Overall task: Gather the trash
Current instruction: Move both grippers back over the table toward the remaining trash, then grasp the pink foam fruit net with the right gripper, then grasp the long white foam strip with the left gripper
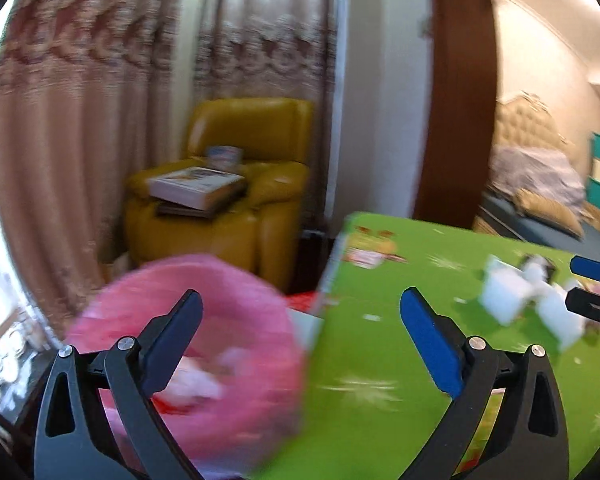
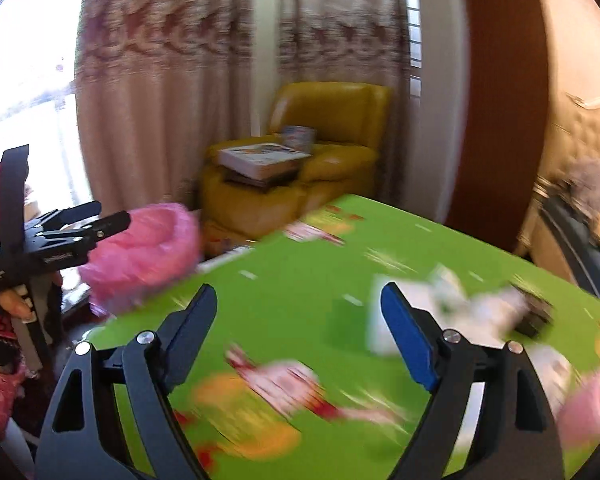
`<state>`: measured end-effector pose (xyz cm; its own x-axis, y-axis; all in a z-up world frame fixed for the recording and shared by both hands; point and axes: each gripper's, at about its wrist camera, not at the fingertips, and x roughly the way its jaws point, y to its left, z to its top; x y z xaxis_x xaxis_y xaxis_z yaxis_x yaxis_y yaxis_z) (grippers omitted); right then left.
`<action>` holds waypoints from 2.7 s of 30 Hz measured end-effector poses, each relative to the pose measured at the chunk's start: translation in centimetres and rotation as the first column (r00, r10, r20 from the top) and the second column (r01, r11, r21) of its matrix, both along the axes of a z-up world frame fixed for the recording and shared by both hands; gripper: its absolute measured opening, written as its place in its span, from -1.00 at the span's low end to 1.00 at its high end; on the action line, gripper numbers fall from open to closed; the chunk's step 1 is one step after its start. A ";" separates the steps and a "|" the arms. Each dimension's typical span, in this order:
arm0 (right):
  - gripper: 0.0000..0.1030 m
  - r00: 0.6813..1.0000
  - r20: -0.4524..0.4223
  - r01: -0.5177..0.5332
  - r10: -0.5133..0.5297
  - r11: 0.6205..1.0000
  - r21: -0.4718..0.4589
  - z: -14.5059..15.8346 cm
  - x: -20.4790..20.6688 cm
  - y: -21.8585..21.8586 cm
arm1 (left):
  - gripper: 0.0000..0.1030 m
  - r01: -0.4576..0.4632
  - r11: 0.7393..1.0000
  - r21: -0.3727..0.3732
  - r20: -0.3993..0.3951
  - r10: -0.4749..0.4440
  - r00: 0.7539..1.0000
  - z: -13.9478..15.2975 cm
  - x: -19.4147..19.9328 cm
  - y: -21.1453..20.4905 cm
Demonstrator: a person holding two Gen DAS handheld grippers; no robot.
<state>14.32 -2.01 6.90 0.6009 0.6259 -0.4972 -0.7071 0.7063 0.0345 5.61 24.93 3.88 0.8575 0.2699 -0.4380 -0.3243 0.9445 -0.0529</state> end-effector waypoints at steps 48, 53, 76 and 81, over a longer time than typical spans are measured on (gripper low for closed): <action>-0.26 0.835 -0.070 0.535 -0.546 0.834 -0.131 -8.0 5.6 -24.9 | 0.82 0.430 0.891 -0.147 -0.196 -0.452 0.870 -6.2 11.7 -23.8; -0.25 0.828 -0.075 0.549 -0.556 0.830 -0.102 -8.0 3.5 -26.5 | 0.82 0.469 0.874 -0.129 -0.192 -0.486 0.852 -6.2 13.0 -28.1; -0.23 0.873 -0.077 0.481 -0.482 0.876 -0.035 -7.5 -2.1 -24.9 | -0.04 0.542 0.839 -0.049 -0.223 -0.538 0.813 -7.5 12.6 -30.6; -0.23 0.883 -0.082 0.459 -0.461 0.887 -0.049 -7.6 -2.7 -23.4 | -0.04 0.553 0.833 -0.022 -0.191 -0.546 0.816 -7.1 10.3 -29.9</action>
